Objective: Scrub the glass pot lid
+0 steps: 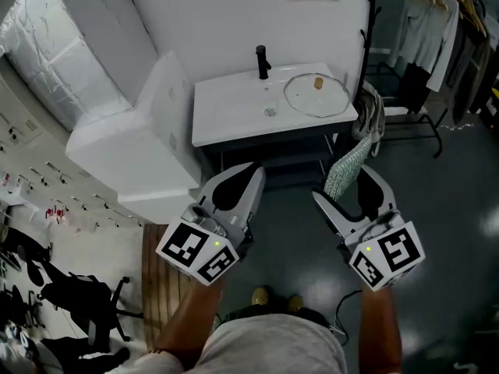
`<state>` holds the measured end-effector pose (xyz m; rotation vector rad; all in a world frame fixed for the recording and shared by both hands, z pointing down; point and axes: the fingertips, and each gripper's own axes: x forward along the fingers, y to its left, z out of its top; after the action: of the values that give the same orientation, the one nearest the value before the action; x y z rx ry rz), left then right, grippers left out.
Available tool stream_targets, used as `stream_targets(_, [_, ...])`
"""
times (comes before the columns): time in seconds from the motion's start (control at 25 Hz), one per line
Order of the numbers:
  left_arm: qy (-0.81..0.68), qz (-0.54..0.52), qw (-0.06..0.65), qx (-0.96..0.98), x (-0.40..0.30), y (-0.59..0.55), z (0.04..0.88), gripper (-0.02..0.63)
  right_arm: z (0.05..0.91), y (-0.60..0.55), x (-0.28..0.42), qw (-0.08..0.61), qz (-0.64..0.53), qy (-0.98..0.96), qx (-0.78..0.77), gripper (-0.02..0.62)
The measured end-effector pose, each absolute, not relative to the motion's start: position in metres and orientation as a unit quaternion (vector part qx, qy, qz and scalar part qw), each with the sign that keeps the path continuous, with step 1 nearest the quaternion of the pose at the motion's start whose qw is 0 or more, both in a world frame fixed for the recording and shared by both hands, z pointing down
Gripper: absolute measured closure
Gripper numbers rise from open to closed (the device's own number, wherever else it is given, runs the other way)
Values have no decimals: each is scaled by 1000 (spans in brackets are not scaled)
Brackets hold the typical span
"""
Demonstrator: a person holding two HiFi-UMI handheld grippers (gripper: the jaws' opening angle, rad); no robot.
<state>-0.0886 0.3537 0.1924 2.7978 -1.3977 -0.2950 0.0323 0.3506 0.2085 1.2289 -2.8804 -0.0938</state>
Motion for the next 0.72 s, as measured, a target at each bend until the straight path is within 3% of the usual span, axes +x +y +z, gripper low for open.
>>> stream_targets(0.72, [-417, -116, 3, 902, -153, 326, 199, 590, 216, 332, -13, 17, -35, -898, 439, 247])
